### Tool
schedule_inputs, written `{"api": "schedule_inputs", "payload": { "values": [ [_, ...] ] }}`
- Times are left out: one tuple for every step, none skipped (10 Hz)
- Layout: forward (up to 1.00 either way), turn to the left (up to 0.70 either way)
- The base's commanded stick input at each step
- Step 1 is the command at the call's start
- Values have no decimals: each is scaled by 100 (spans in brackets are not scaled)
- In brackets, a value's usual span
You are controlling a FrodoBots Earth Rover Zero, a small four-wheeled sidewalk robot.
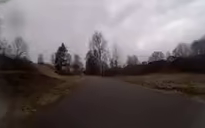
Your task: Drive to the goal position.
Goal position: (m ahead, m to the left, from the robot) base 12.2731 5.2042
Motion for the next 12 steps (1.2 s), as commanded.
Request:
{"api": "schedule_inputs", "payload": {
  "values": [
    [70, 0],
    [70, 0],
    [70, 0],
    [70, 0],
    [70, 0],
    [70, 0],
    [70, 0],
    [70, 0],
    [70, 0],
    [70, 0],
    [70, 0],
    [70, 0]
  ]
}}
